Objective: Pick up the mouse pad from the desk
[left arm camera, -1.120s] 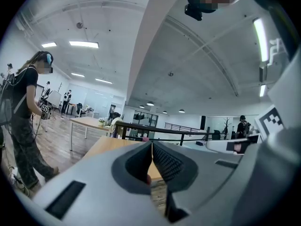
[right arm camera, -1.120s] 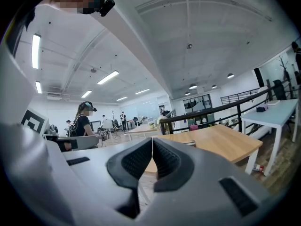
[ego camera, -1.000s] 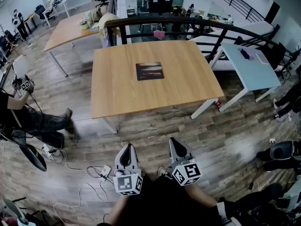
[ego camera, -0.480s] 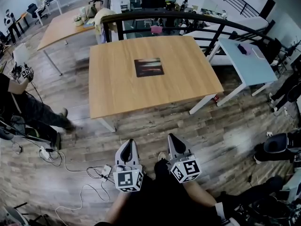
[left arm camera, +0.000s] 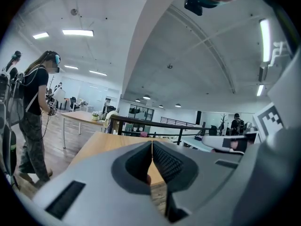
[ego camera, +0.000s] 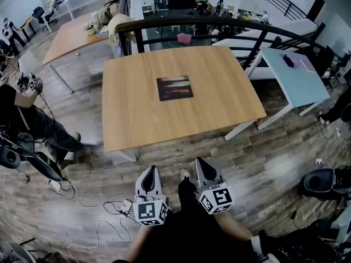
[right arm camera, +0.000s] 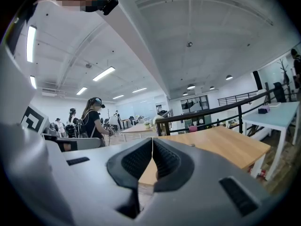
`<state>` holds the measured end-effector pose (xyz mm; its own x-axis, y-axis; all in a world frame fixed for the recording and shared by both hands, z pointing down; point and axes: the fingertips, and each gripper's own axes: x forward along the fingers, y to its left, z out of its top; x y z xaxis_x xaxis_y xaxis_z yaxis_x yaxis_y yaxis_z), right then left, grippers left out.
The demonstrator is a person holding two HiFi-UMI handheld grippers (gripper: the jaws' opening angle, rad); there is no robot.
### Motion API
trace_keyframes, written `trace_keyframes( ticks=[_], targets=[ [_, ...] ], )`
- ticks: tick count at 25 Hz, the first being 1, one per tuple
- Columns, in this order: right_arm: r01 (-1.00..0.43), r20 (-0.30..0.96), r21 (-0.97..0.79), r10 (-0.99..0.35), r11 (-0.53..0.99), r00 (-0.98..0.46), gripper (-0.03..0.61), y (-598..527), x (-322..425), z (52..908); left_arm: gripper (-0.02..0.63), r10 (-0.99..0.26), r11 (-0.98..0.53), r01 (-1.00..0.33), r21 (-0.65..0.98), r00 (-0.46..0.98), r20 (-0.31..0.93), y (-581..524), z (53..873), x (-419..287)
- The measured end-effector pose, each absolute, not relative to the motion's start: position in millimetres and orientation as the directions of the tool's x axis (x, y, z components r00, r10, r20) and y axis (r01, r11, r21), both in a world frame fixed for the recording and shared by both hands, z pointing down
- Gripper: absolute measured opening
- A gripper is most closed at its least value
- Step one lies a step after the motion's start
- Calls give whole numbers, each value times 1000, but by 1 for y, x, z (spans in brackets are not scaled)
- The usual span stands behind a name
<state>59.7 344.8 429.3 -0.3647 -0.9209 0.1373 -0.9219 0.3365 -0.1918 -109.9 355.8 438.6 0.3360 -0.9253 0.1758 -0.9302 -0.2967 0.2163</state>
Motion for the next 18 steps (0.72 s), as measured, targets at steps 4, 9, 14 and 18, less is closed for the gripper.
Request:
trace_keyframes(
  ticks=[4, 9, 14, 18],
  targets=[
    [-912, 140, -192, -910, 362, -391, 31, 302, 76, 430, 25, -931, -274, -938, 211, 314, 186, 319, 440, -92],
    [-897, 148, -190, -892, 399, -428, 31, 244, 99, 430, 25, -938, -241, -947, 213, 284, 198, 269, 441, -67],
    [-878, 158, -197, -869, 437, -468, 31, 197, 117, 436, 25, -947, -200, -957, 212, 245, 210, 228, 442, -48],
    [-864, 160, -207, -855, 459, -492, 31, 167, 128, 443, 25, -954, -169, -965, 202, 211, 210, 202, 440, -40]
  ],
)
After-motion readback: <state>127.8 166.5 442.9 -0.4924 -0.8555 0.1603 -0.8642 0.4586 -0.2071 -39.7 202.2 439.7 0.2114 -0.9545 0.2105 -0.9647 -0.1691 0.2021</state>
